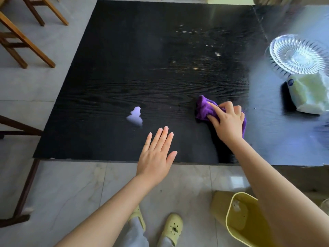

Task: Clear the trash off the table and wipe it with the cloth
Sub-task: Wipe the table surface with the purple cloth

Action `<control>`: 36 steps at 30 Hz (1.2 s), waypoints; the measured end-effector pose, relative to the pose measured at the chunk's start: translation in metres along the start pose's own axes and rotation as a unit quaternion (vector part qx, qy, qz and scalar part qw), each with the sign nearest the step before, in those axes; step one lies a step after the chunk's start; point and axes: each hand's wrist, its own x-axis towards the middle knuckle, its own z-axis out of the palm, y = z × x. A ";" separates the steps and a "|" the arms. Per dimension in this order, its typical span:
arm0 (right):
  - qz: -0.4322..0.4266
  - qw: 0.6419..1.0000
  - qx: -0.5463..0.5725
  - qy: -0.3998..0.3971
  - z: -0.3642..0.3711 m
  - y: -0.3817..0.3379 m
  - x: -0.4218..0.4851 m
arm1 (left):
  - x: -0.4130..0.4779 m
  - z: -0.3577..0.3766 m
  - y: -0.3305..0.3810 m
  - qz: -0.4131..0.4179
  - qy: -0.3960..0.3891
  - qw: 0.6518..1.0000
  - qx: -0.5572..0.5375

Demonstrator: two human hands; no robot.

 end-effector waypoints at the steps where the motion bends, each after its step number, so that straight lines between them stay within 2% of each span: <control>1: -0.018 1.000 0.004 -0.003 0.000 -0.003 -0.009 | -0.002 -0.003 -0.005 0.000 0.009 1.000 -0.019; 3: -0.051 0.999 0.015 -0.008 0.000 -0.010 -0.027 | -0.010 -0.011 -0.024 -0.031 0.027 0.999 -0.036; 6: -0.102 0.995 0.020 -0.006 0.006 -0.034 -0.050 | -0.022 -0.023 -0.079 -0.132 0.041 0.990 -0.019; 8: -0.147 0.989 0.007 -0.007 0.014 -0.058 -0.062 | -0.026 -0.029 -0.124 -0.202 0.015 0.979 -0.018; 10: -0.183 0.983 -0.013 -0.009 0.023 -0.090 -0.073 | -0.022 -0.034 -0.161 -0.236 -0.018 0.972 -0.008; 13: -0.209 0.977 -0.032 -0.015 0.038 -0.142 -0.078 | -0.011 -0.034 -0.191 -0.210 -0.059 0.976 0.018; 17: -0.187 0.981 -0.027 -0.033 0.050 -0.187 -0.058 | -0.002 -0.033 -0.205 -0.164 -0.058 0.984 0.030; 21: -0.164 0.984 -0.030 -0.070 0.063 -0.215 -0.003 | 0.013 -0.035 -0.227 -0.179 -0.043 0.983 0.004; 24: -0.110 0.989 -0.020 -0.101 0.074 -0.234 0.052 | 0.017 -0.032 -0.237 -0.177 -0.030 0.984 0.009; 28: -0.079 0.990 -0.039 -0.107 0.083 -0.246 0.094 | 0.015 -0.031 -0.234 -0.173 -0.026 0.985 0.007; 32: -0.093 0.988 -0.025 -0.118 0.077 -0.245 0.084 | 0.016 -0.032 -0.235 -0.172 -0.027 0.985 0.006; 36: -0.136 0.982 -0.010 -0.129 0.063 -0.240 0.034 | 0.016 -0.032 -0.234 -0.166 -0.028 0.986 0.004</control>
